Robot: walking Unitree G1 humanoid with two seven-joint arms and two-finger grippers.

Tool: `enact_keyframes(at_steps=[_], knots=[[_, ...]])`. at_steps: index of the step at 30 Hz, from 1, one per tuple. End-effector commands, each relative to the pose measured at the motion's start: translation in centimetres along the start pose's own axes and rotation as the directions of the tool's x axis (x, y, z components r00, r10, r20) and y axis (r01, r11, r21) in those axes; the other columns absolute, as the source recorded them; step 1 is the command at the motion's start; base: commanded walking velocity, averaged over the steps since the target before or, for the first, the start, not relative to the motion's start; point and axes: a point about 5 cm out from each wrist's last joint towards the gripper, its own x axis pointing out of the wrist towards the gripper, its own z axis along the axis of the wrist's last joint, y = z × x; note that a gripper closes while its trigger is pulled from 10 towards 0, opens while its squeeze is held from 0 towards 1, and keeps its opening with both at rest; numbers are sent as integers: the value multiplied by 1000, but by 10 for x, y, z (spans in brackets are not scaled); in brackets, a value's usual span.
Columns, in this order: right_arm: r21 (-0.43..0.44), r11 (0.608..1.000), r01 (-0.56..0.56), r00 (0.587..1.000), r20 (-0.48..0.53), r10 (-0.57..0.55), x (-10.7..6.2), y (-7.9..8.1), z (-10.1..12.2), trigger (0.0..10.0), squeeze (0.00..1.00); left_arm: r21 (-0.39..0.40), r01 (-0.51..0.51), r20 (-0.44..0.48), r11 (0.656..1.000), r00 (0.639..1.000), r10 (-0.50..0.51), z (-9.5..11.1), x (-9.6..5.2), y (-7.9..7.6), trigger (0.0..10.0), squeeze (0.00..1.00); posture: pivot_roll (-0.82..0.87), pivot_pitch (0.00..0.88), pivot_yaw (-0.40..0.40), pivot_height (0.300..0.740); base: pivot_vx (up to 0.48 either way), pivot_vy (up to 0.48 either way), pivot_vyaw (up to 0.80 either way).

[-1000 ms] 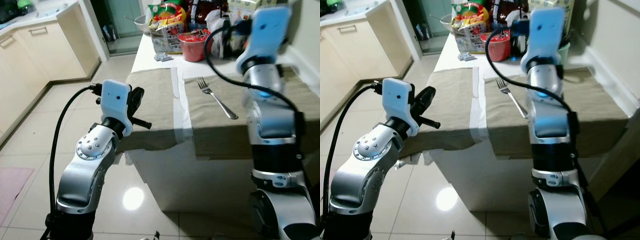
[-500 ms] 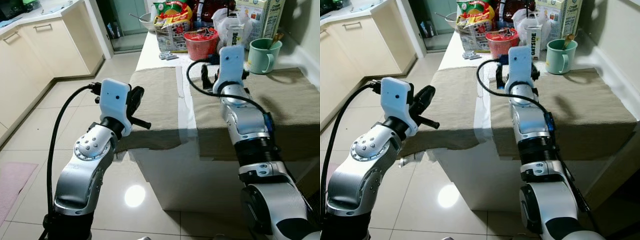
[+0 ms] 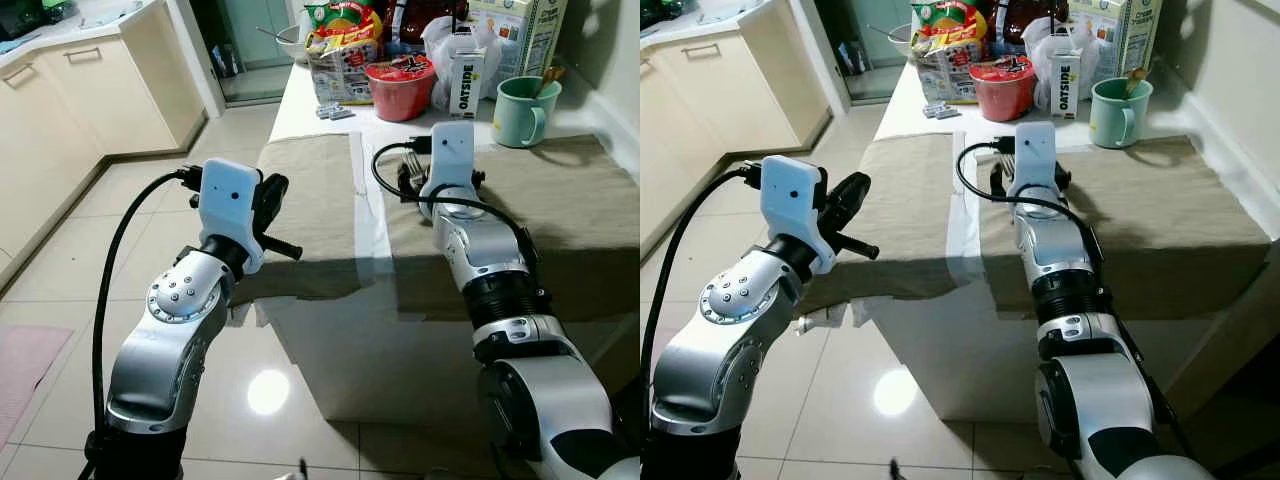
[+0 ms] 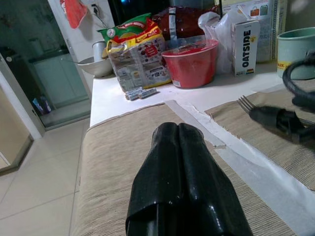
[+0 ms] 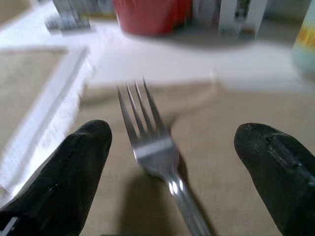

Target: Setting the table

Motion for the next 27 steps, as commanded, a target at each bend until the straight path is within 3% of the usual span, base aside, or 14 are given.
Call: enact_keyframes(at_steps=[1, 10, 16, 21, 27], knots=[[14, 999, -37, 999, -35, 38, -1, 7, -3, 10000, 0, 7, -14, 1, 1000, 1000, 14, 2, -2, 2, 10000, 0, -99, 29, 168, 740, 0, 0, 0], [38, 997, -63, 988, -142, 68, -9, 9, -32, 10000, 0, 2, -22, 16, 1000, 1000, 21, 5, -2, 3, 10000, 0, -96, 5, 157, 740, 0, 0, 0], [40, 996, -82, 983, -160, 88, -14, 18, -39, 10000, 0, 4, -19, 19, 1000, 1000, 19, 6, -1, 3, 10000, 0, -89, 1, 157, 740, 0, 0, 0], [24, 991, -130, 979, -157, 133, -27, 29, -42, 10000, 0, 11, -27, 21, 1000, 999, 27, 11, -3, 3, 10000, 0, -76, 4, 147, 740, 0, 0, 0], [13, 992, -127, 977, -173, 128, -27, 27, -49, 10000, 0, 5, -33, 13, 999, 999, 33, 10, -4, 3, 10000, 0, -75, 4, 144, 740, 0, 0, 0]])
